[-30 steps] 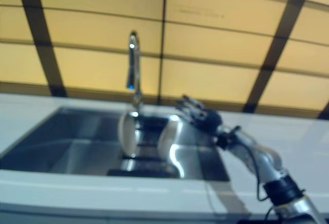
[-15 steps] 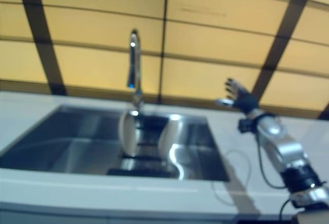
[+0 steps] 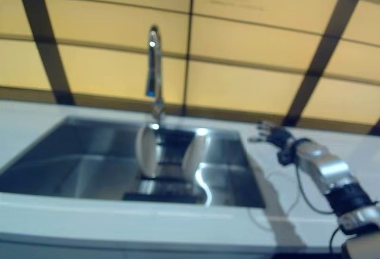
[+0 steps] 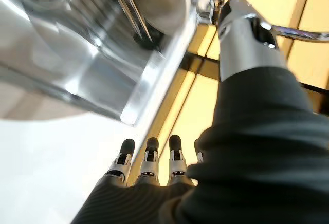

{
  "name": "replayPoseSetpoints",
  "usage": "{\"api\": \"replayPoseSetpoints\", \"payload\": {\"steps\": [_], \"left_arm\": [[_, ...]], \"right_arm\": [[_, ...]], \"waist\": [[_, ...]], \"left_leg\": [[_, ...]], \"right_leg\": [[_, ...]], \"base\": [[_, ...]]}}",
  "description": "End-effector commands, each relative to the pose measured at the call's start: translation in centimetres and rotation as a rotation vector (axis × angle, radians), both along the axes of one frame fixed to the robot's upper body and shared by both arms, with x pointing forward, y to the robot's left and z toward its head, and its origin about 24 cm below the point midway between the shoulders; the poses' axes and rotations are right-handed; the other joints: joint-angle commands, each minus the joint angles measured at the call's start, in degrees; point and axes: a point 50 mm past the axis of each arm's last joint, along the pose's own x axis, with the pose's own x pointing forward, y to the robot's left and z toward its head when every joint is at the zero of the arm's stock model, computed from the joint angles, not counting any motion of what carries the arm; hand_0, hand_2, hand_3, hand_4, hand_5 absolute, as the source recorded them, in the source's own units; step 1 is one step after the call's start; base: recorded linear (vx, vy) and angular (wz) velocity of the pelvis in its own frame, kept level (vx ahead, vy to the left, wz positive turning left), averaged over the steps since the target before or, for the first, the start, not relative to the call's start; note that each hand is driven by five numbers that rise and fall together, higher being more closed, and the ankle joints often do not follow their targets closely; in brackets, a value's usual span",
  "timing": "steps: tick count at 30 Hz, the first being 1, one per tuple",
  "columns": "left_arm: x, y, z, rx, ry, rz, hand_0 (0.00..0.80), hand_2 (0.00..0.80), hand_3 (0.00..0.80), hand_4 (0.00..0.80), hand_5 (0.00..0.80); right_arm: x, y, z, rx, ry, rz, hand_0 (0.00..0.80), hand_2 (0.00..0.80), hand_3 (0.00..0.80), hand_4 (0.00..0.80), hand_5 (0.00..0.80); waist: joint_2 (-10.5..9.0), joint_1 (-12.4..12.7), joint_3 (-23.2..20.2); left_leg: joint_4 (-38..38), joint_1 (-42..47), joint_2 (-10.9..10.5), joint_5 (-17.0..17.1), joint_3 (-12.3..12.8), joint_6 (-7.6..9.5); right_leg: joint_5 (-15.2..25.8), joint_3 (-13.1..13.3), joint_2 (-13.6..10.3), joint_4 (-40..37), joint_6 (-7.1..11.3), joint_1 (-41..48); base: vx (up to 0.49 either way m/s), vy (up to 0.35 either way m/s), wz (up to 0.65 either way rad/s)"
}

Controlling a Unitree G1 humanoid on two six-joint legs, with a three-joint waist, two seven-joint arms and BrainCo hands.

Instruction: Take plates into dishwasher

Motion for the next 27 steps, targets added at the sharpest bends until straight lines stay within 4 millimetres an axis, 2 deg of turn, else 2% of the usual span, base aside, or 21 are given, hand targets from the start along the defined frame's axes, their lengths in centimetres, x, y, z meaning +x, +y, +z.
{"api": "replayPoseSetpoints", "payload": {"steps": [1,4,6,7,11,18,22,27], "left_arm": [[1.7,1.3,0.7,0.048,-0.013,-0.069,0.000,0.000,0.000,0.000,0.000],[1.6,1.2,0.7,0.048,-0.012,-0.066,0.000,0.000,0.000,0.000,0.000],[1.5,1.1,0.7,0.051,-0.006,-0.066,0.000,0.000,0.000,0.000,0.000],[1.5,1.1,0.7,0.051,-0.006,-0.067,0.000,0.000,0.000,0.000,0.000],[1.3,1.1,0.7,0.053,-0.010,-0.055,0.000,0.000,0.000,0.000,0.000],[1.9,0.9,0.8,0.050,-0.026,-0.052,0.000,0.000,0.000,0.000,0.000],[2.3,1.0,0.9,0.045,-0.030,-0.061,0.000,0.000,0.000,0.000,0.000],[2.4,0.9,1.0,0.041,-0.029,-0.068,0.000,0.000,0.000,0.000,0.000]], "right_arm": [[1.1,1.1,5.8,-0.185,-0.245,0.019,0.000,0.000,0.000,0.000,0.000],[1.0,1.0,7.0,-0.355,-0.332,0.001,0.000,0.000,0.000,0.000,0.000],[0.4,0.5,9.2,-0.648,-0.459,-0.076,0.000,0.000,0.000,0.000,0.000],[0.3,0.5,9.4,-0.675,-0.471,-0.082,0.000,0.000,0.000,0.000,0.000],[-1.5,1.1,13.3,-1.092,-0.739,-0.185,0.000,0.000,0.000,0.000,0.000],[-3.0,2.5,14.5,-1.319,-0.948,-0.221,0.000,0.000,0.000,0.000,0.000],[-3.7,3.0,14.2,-1.449,-1.053,-0.197,0.000,0.000,0.000,0.000,0.000],[-3.8,3.2,13.2,-1.537,-1.070,-0.144,0.000,0.000,0.000,0.000,0.000]], "waist": [[-0.32,2.47,-1.00],[-0.35,2.66,-0.83],[-0.47,2.96,-0.53],[-0.47,2.99,-0.49],[-0.81,3.31,0.23],[-0.66,3.51,0.92],[-0.36,3.53,1.08],[-0.35,3.71,1.11]], "left_leg": [[2.36,0.23,-1.75,-5.48,-0.21,1.73],[2.44,0.08,-1.74,-5.50,-0.34,1.79],[2.56,-0.29,-1.70,-5.41,-0.59,1.94],[2.58,-0.31,-1.70,-5.41,-0.62,1.95],[2.67,-1.19,-1.58,-5.31,-1.05,2.24],[2.33,-1.82,-1.70,-5.23,-1.65,2.57],[2.45,-1.97,-1.90,-5.44,-2.16,2.84],[2.75,-2.21,-1.99,-5.63,-2.58,2.97]], "right_leg": [[-1.58,-0.62,-1.44,4.07,4.19,-1.55],[-1.52,-0.58,-1.46,4.15,4.34,-1.69],[-1.31,-0.47,-1.49,4.20,4.60,-1.96],[-1.29,-0.48,-1.49,4.20,4.62,-1.97],[-1.04,-0.33,-1.40,4.01,4.98,-2.50],[-0.98,-0.21,-1.35,3.63,5.26,-2.86],[-1.12,-0.33,-1.46,3.86,5.45,-3.06],[-1.19,-0.45,-1.53,4.04,5.57,-3.16]], "base": [[0.023,0.004,0.03],[0.000,0.000,0.00],[0.034,-0.015,0.01],[0.031,-0.019,0.02],[0.015,-0.017,0.03],[-0.012,-0.011,0.04],[-0.001,-0.003,0.04],[0.001,0.000,0.01]]}}
